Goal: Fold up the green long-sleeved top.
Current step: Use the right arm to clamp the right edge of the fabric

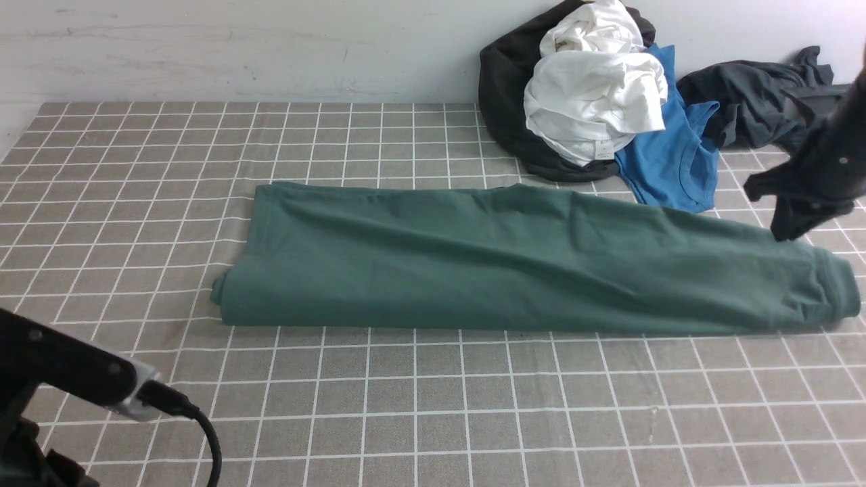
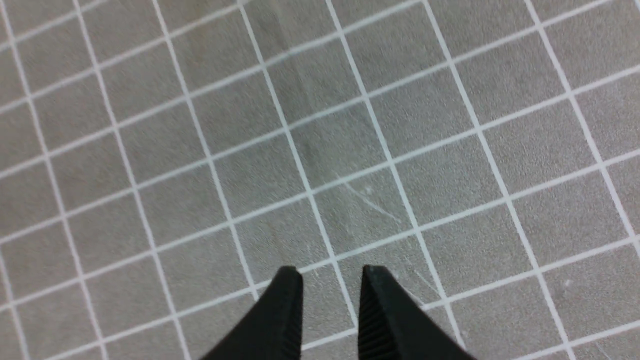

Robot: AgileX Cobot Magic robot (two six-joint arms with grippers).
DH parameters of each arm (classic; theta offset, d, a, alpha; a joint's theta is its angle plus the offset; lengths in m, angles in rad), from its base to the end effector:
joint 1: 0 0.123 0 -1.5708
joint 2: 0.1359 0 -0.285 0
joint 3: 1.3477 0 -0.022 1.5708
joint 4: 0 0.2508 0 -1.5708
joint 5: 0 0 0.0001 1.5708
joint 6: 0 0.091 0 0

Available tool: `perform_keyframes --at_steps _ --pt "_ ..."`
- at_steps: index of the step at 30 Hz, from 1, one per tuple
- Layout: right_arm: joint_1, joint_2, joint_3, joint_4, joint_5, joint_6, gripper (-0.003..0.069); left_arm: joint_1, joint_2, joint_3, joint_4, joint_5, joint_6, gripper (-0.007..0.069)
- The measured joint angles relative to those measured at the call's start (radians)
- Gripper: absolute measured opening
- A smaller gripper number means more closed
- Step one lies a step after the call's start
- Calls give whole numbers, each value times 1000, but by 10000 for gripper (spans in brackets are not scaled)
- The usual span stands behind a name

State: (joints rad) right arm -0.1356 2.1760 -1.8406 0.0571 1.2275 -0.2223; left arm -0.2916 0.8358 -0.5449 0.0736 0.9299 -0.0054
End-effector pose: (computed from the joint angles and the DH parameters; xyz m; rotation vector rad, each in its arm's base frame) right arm 0.4460 -0.0559 0.2025 -0.1064 3.0359 0.0560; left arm 0.1240 -0.0316 0.2469 0.4262 2.6656 0.0031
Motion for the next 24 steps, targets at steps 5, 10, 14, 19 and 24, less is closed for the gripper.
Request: perform_keyframes --at_steps 5,10,14,19,24 --pt "-86 0 71 2 0 65 363 0 0 37 -13 -101 -13 153" --pt "-118 -4 131 6 -15 83 482 0 0 37 -19 -210 -13 153" --pt "-117 -5 183 22 -94 110 437 0 0 38 -28 -226 -13 150" --pt "-115 -5 187 54 -131 130 216 0 0 38 -30 -226 -13 150" --pt "-115 -5 189 66 -137 114 22 0 0 38 -32 -222 -13 150"
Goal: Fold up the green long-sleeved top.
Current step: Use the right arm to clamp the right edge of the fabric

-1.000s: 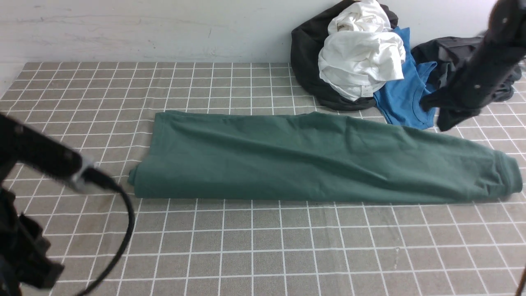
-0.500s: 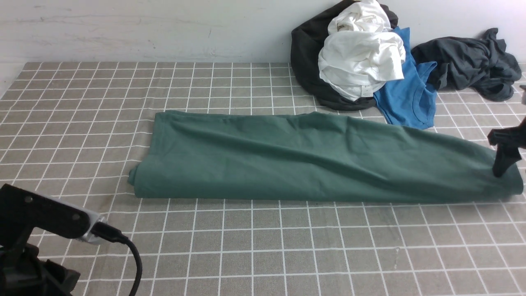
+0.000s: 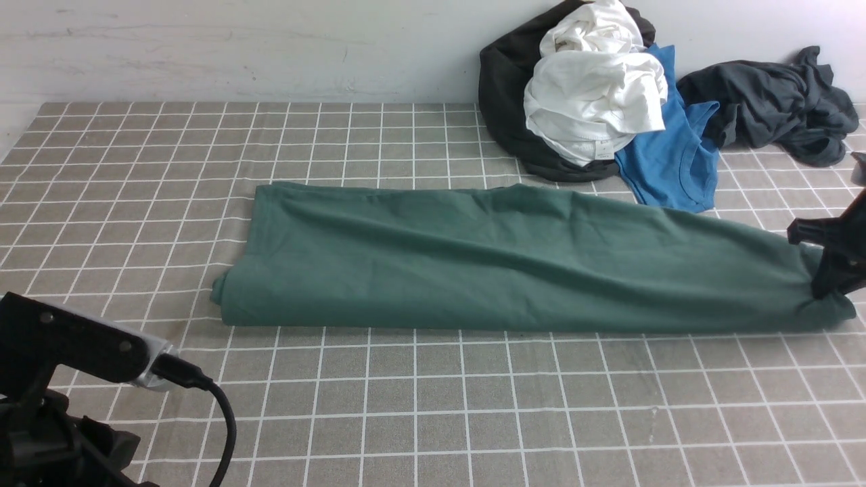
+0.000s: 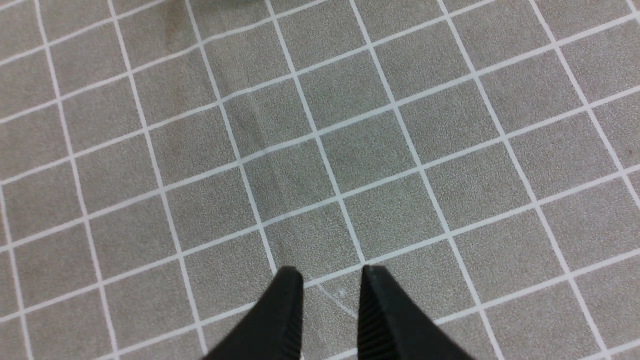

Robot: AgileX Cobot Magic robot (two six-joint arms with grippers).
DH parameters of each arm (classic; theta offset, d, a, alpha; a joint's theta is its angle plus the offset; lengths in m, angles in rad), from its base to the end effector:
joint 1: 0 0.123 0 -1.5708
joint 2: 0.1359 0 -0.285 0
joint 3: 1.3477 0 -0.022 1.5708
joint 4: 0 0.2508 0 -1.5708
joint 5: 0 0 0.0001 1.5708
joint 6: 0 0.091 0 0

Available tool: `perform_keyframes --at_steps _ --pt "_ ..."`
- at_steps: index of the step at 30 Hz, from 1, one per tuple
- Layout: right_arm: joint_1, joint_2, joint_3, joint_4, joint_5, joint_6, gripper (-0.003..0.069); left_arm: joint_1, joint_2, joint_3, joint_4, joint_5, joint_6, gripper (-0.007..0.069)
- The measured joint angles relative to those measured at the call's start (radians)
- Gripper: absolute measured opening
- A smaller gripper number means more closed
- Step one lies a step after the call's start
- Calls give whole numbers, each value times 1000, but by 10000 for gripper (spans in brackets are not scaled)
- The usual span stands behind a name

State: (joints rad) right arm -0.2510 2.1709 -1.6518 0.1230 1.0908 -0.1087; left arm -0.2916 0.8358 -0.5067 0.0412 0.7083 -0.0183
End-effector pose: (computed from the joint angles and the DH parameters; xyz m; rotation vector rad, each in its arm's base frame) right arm 0.4217 -0.0979 0.1589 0.3013 3.0560 0.1538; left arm 0.1357 -0.0382 0.2456 0.3719 2.4943 -0.0789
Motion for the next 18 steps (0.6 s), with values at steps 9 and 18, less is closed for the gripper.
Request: perform_keyframes --at_steps 9,18 --pt "2 0 0 -41 6 -41 155 0 0 0 -4 10 0 150" --pt "-5 34 0 -52 -2 -16 406 0 0 0 -4 10 0 150"
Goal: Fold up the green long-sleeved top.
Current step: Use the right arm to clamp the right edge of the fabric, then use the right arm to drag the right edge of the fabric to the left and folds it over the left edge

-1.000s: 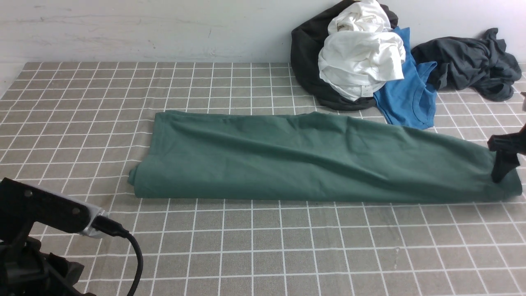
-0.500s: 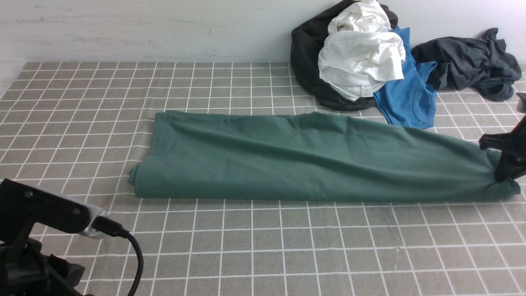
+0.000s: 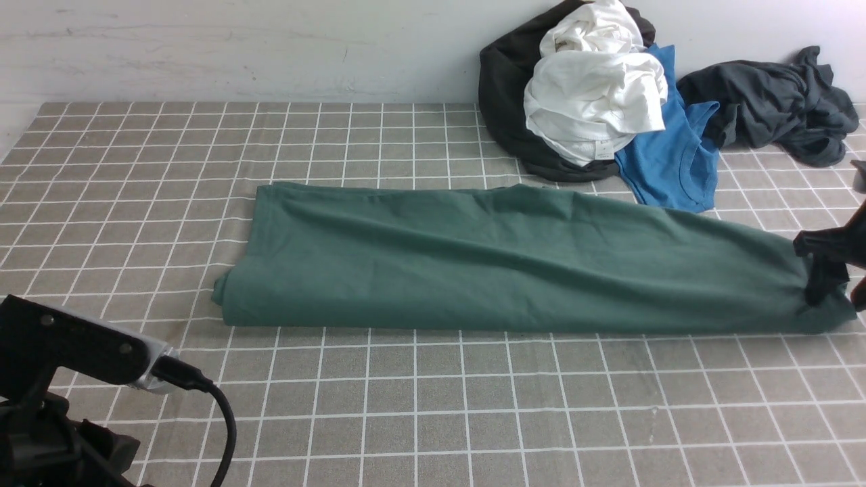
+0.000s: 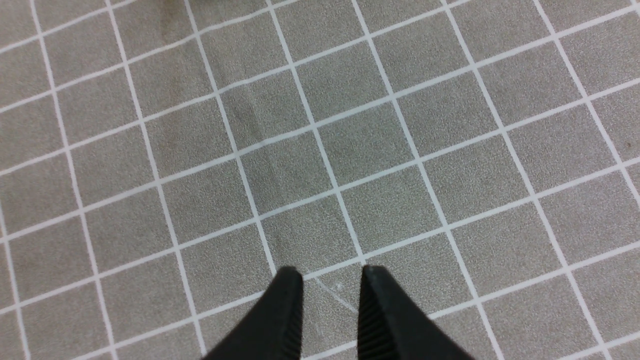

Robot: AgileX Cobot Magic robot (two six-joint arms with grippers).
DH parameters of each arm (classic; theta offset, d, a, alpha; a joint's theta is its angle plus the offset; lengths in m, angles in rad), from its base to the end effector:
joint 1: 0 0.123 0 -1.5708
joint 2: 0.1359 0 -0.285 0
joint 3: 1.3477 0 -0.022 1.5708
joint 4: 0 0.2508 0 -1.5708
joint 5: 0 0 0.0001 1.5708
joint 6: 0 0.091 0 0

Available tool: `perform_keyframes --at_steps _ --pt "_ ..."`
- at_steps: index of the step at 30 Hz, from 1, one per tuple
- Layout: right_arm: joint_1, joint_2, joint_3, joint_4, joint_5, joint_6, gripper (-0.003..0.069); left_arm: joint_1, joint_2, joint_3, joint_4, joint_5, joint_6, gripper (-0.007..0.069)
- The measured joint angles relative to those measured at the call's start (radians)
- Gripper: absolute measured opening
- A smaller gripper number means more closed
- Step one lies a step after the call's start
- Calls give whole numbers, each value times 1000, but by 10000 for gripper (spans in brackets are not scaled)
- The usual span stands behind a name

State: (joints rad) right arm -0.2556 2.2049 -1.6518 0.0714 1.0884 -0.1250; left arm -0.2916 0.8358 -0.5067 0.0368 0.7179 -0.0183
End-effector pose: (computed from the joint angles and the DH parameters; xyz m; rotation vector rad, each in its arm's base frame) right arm 0.4212 -0.1041 0.1438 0.2537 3.1017 0.0922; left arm 0.1349 -0.0382 0.2451 0.3701 2.5047 -0.0820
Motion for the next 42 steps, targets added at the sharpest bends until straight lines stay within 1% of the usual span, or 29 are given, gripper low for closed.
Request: perform_keyframes --at_steps 2,5,7,8,10,12,14,16,17,19,21,24,25,26,27,29,30,31,33,34,35,39,42 --pt "0 9 -8 3 1 4 411 0 0 0 0 0 0 150" --pt "0 15 -15 8 11 4 372 0 0 0 0 0 0 150" --pt "-5 16 -18 11 12 -2 269 0 0 0 0 -1 1 150" --pt "-6 14 -18 15 12 -6 235 0 0 0 0 -2 1 150" --pt "-6 8 -15 23 11 -28 99 0 0 0 0 -6 2 150" --pt "-6 -9 -9 15 11 -50 41 0 0 0 0 -6 2 150" --pt "-5 -39 -1 -11 16 -62 31 0 0 0 0 -7 3 150" --pt "0 -90 1 -71 25 -63 32 0 0 0 0 -7 3 150" --pt "0 -101 1 -82 26 -61 32 0 0 0 0 -7 3 150" --pt "1 -172 1 -167 35 -27 32 0 0 0 -1 -7 4 150" --pt "8 -227 -15 -195 57 14 32 0 0 0 -7 -7 4 150" --pt "40 -292 -62 -190 95 51 32 0 0 0 -26 -7 4 150" --pt "91 -330 -109 -158 117 65 32 0 0 0 -37 -7 4 150" --pt "98 -334 -109 -153 118 65 32 0 0 0 -44 -7 4 150" --pt "165 -354 -159 -105 125 78 32 0 0 0 -66 -7 4 150" --pt "268 -360 -202 -34 119 85 32 0 0 0 -85 -8 4 150" --pt "279 -360 -209 -27 117 87 32 0 0 0 -85 -8 4 150" --pt "383 -349 -228 36 80 88 32 0 0 0 -94 -8 4 150" --pt "466 -330 -234 102 22 89 32 0 0 0 -97 -8 4 150" --pt "548 -301 -238 159 -46 85 32 0 0 0 -99 -8 4 150" --pt "604 -274 -238 197 -101 78 32 0 0 0 -99 -7 4 150" --pt "771 -141 -238 303 -295 35 32 0 0 0 -102 1 4 150" --pt "858 -34 -238 346 -431 27 32 0 0 0 -102 12 4 150"
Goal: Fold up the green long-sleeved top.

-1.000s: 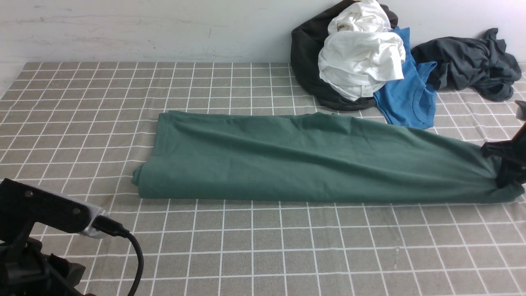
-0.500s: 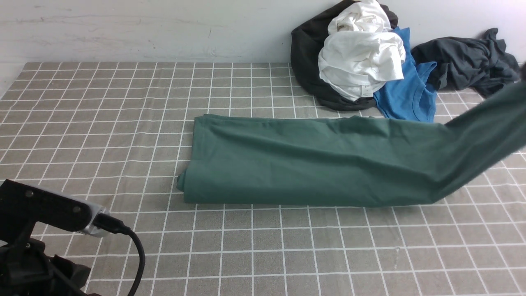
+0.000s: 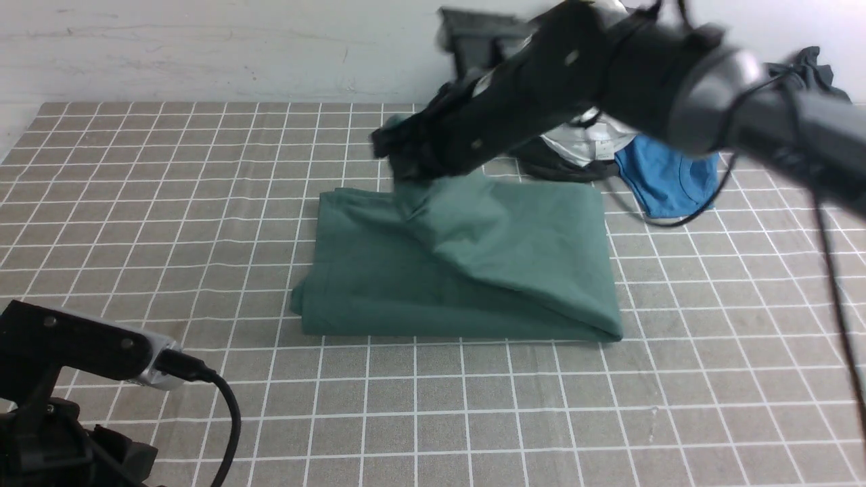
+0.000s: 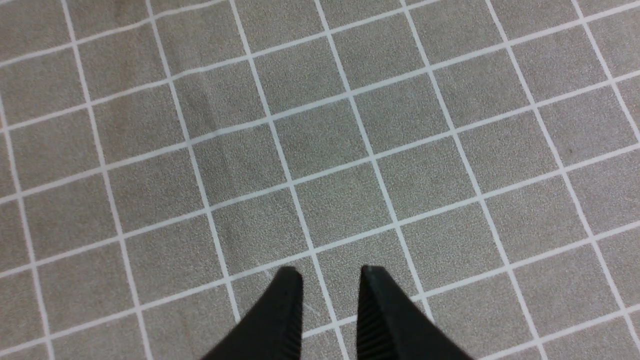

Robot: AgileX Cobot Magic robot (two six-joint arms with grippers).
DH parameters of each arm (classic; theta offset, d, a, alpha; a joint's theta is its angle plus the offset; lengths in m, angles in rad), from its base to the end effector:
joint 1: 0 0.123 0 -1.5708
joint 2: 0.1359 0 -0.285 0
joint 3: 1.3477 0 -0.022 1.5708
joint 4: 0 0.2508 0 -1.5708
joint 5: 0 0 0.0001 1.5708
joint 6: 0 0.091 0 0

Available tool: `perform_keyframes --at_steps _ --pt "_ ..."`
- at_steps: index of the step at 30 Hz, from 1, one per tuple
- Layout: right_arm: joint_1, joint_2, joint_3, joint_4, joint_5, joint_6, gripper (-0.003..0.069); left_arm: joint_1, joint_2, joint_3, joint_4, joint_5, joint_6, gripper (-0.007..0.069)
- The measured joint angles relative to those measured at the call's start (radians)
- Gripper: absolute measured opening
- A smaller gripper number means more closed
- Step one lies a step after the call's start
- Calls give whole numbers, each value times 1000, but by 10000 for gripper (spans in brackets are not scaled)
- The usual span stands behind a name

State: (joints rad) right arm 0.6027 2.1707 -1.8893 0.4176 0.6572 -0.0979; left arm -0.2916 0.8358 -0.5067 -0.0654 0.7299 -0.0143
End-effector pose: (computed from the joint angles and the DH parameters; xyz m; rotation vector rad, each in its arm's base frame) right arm 0.4011 0.3034 0.2436 -0.5653 2.3950 0.6850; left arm 0.1323 -0.0439 0.2446 0.3080 2.5330 -0.1940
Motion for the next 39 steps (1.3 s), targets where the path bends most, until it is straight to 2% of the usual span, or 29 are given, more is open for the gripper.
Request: perform_keyframes --at_steps 2,6,7,8,10,14,17,18,19,21,22,23,26,30,34,36,39 --pt "28 40 0 14 -53 -2 36 0 0 0 -1 2 0 150" --pt "55 89 2 35 -103 -14 99 0 0 0 -1 2 0 150" --pt "56 89 2 39 -104 -17 127 0 0 0 -1 2 0 150" --pt "55 86 -6 41 -101 -23 192 0 0 0 -1 2 0 150" --pt "50 77 -30 38 -84 -30 275 0 0 0 -2 2 0 150" --pt "42 59 -78 -2 -26 -57 361 0 -23 -5 -2 5 0 150" --pt "40 58 -87 -46 -6 -61 347 0 -68 -10 -2 2 4 150" --pt "40 71 -88 -73 18 -60 308 0 -130 -11 2 -14 14 150" --pt "40 71 -88 -73 20 -59 301 0 -138 -11 2 -14 14 150" --pt "48 120 -89 -62 45 -48 185 0 -248 -7 19 -54 43 150" --pt "49 124 -89 -60 47 -47 176 0 -257 -5 20 -60 49 150" --pt "64 161 -89 -48 53 -48 95 0 -339 18 24 -92 64 150" --pt "94 182 -90 -46 55 -80 11 0 -458 72 25 -120 85 150" --pt "106 143 -145 -84 129 -143 -11 0 -585 123 33 -131 91 150" --pt "106 13 -242 -235 333 -155 -13 0 -676 134 42 -130 93 150" --pt "106 -128 -314 -362 491 -154 -13 0 -719 134 43 -130 93 150" --pt "102 -260 -324 -449 560 -130 -13 0 -731 134 44 -129 93 150"
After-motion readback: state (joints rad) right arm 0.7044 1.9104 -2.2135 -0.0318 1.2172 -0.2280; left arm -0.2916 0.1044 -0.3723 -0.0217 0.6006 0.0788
